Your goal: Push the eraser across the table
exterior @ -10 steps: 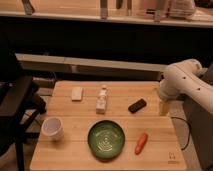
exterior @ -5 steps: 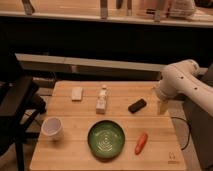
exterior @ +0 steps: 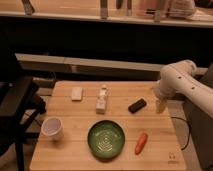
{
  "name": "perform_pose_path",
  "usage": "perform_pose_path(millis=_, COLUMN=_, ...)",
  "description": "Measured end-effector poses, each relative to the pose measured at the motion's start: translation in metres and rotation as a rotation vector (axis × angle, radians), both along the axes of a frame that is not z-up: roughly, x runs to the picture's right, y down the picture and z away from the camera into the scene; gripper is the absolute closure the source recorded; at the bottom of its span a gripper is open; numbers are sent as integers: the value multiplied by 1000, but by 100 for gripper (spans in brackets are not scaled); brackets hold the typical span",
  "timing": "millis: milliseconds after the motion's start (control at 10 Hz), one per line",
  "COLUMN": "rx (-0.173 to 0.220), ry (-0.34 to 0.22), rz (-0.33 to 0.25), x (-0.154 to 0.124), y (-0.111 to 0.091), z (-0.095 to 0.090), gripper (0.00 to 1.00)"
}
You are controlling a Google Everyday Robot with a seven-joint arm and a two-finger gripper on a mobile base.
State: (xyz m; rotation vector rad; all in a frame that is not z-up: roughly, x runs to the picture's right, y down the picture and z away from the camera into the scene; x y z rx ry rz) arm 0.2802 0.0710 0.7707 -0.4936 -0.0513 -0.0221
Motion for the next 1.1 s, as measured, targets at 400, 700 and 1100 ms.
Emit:
perform_pose_path(millis=400, rx=6, ry=-7, rz=-1, x=-3, y=-2, z=10, gripper=29)
perform_pose_path(millis=700, rx=13, ry=-8, rz=5, x=-1, y=0, z=19, gripper=56)
perform_pose_path(millis=1100, rx=19, ry=-13, rz=10, x=-6, y=-2, z=29, gripper=93)
